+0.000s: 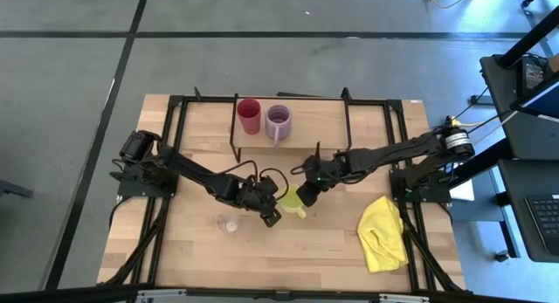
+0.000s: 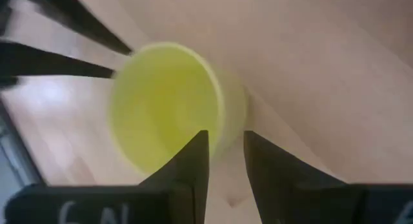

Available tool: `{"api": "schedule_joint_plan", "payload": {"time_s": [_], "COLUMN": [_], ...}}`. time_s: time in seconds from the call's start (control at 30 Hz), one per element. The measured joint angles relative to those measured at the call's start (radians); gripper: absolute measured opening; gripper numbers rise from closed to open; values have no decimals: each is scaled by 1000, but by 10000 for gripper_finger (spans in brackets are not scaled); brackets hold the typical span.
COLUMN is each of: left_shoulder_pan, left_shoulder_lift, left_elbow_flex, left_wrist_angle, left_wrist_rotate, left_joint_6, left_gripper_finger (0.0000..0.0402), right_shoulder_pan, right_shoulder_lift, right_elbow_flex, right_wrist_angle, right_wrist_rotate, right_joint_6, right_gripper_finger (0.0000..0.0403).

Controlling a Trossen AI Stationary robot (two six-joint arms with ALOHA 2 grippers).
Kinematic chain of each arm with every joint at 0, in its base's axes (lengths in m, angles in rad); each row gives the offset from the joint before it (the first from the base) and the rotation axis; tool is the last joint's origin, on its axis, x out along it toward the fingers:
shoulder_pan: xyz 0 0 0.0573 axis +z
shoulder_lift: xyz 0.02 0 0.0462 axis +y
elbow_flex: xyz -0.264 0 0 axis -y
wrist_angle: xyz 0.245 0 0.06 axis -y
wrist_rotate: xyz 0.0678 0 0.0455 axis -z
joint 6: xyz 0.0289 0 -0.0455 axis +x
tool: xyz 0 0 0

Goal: Stack small to large cups/mugs on shelf
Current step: Put the yellow mug on the shelf

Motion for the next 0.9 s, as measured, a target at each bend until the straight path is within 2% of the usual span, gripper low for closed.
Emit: {"api": "schedule_joint_plan", "payload": {"time_s": [0.23,0.47,0.53,0.67,0.9], "left_shoulder_pan": [4,7,7,9,13], "left_shoulder_lift": [0,0,0,0,0], "left_elbow_flex": [0,0,0,0,0], "left_wrist_angle": [3,6,6,6,5], "left_wrist_rotate": [-1,-7,-12,-21,-33], "left_joint_6": [-7,-6,-4,14,16], "left_gripper_finger": [83,82,82,85,81], "right_shoulder_pan": [1,-3,-8,-11,-16], "right_shoulder_lift": [84,92,91,90,90], "right_elbow_flex": [-1,14,38,73,80], "right_wrist_angle": [34,53,30,-51,-64], "right_wrist_rotate": [-38,-19,-18,35,30], "right_joint_6": [3,26,20,-25,-23], "right_gripper_finger": [99,97,82,16,11]}}
